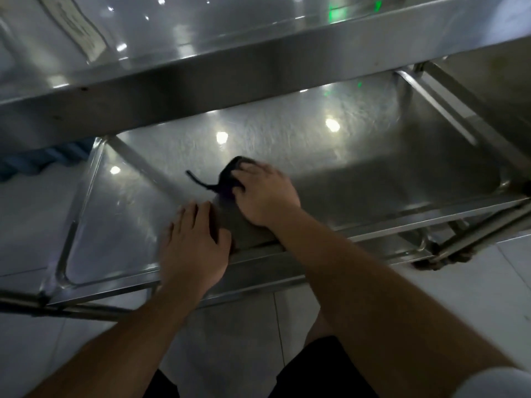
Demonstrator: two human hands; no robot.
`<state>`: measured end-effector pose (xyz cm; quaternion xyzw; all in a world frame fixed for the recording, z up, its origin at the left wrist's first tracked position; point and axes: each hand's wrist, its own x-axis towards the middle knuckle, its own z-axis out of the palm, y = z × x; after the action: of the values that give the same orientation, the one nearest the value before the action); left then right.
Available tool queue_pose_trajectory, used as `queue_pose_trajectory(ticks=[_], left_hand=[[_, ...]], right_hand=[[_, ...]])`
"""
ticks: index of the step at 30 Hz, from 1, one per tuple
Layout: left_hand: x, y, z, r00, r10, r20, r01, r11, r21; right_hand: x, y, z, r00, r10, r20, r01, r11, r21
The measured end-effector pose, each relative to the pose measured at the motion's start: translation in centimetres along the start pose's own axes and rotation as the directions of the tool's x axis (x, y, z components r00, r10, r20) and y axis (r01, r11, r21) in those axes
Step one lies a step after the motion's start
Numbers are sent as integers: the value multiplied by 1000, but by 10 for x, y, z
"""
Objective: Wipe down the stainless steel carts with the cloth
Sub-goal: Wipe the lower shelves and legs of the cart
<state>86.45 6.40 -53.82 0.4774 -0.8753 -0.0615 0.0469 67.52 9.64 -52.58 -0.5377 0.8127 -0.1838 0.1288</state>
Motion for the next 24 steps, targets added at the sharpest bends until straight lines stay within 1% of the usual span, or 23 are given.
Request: queue_pose_trajectory(ticks=[1, 3, 4, 6, 8, 10, 12, 14, 16, 18, 20, 22, 23, 24], left_hand=[[0, 0, -1, 1000, 4, 8, -4, 1000, -10], [-1, -2, -2, 1000, 16, 10, -16, 1000, -19], [-1, -3, -3, 1000, 22, 4, -22, 1000, -17], [-2, -3, -3, 1000, 22, -4, -22, 1000, -6], [-1, -2, -2, 1000, 11, -2, -11, 1000, 7], [-1, -3, 1, 1000, 16, -8, -16, 1000, 21], [0, -3, 3, 1000, 15, -19, -14, 1000, 26], [0, -2, 4, 1000, 2, -30, -1, 1000, 28], [0, -2, 7, 999, -6, -35, 7, 1000, 24], [0, -2, 8, 1000, -9, -29, 9, 1000, 19], [0, -3, 8, 1000, -7, -24, 7, 1000, 18], [1, -4, 8, 1000, -11, -21, 11, 1000, 15], [1, -4, 8, 1000, -16, -19, 16, 1000, 12], [1, -3, 8, 1000, -20, -17, 20, 1000, 10]], right_hand=[[9, -12, 4, 997, -68, 44, 69, 998, -5], [26, -16, 0, 988, -135, 80, 137, 990, -27], [32, -8, -5, 988, -135, 71, 139, 989, -43], [39, 25, -25, 997, -80, -8, 79, 996, -49], [41, 76, -53, 992, 31, -121, -31, 1000, 0], [35, 136, -82, 966, 167, -200, -172, 985, -11], [24, 202, -109, 912, 321, -255, -345, 937, -54], [12, 261, -128, 831, 479, -282, -509, 860, -41], [12, 285, -132, 764, 586, -270, -613, 790, -19], [25, 271, -123, 742, 597, -305, -628, 778, -1], [41, 232, -108, 742, 565, -361, -607, 795, -2], [55, 175, -95, 803, 494, -334, -525, 851, -4], [62, 144, -87, 846, 448, -289, -463, 886, 17], [65, 113, -77, 897, 364, -251, -369, 929, 29]])
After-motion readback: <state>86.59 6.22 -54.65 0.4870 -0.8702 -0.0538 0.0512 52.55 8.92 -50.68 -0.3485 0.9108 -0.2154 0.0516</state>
